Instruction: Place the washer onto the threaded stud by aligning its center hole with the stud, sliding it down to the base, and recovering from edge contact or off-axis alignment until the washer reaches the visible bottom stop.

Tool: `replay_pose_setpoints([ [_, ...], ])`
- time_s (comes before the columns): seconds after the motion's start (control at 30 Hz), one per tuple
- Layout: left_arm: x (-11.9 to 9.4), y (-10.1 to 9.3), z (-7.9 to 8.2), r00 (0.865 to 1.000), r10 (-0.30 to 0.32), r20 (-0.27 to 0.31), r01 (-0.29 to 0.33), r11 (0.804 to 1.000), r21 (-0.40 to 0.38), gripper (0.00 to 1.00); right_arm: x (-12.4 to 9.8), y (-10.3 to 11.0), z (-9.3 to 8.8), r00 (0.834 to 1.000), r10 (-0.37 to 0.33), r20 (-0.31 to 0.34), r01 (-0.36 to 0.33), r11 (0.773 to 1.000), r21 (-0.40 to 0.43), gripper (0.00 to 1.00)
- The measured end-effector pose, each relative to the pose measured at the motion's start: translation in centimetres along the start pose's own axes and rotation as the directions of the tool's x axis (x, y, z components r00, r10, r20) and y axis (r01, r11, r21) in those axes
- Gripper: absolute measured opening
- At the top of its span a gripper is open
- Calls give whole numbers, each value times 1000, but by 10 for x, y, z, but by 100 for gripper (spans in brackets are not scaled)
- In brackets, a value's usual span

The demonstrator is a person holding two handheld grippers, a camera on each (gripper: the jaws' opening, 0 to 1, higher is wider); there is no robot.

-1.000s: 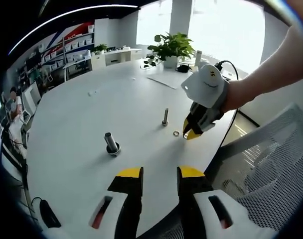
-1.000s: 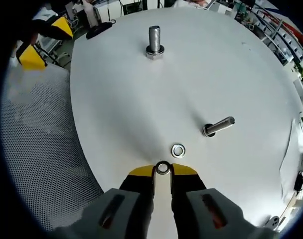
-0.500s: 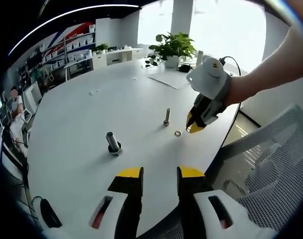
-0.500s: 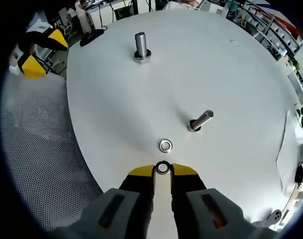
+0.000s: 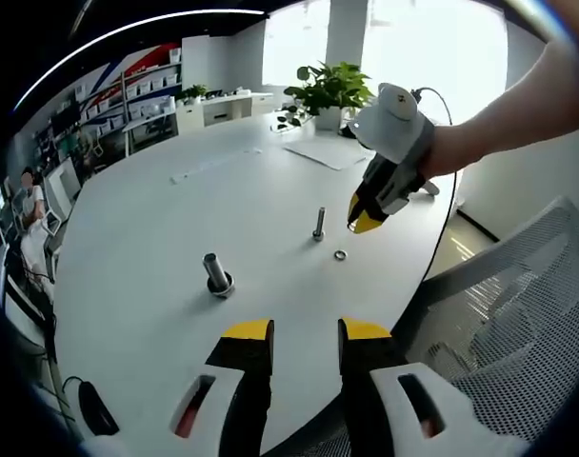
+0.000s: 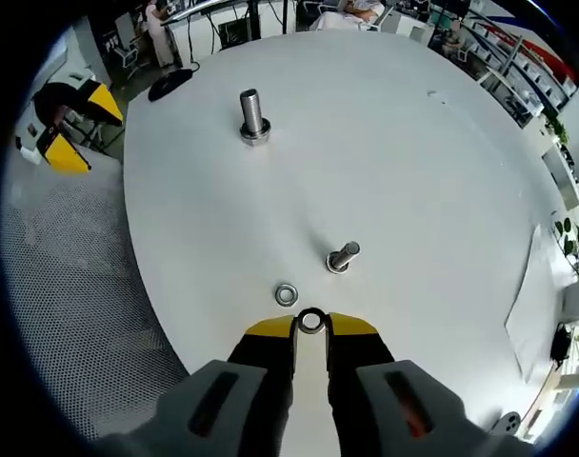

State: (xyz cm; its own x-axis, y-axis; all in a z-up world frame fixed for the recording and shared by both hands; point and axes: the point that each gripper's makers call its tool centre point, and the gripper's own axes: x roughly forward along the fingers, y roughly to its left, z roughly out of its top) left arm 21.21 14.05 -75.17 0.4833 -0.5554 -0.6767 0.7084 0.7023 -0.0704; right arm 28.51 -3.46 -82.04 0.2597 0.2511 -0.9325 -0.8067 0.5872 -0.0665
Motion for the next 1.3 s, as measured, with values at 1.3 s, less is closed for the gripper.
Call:
replay_pose_setpoints([
  [1.3,-1,1,1,1000,4,4,-4,1000,12,25,8,-22,45,1000,-18,14,19,989,-147,13],
])
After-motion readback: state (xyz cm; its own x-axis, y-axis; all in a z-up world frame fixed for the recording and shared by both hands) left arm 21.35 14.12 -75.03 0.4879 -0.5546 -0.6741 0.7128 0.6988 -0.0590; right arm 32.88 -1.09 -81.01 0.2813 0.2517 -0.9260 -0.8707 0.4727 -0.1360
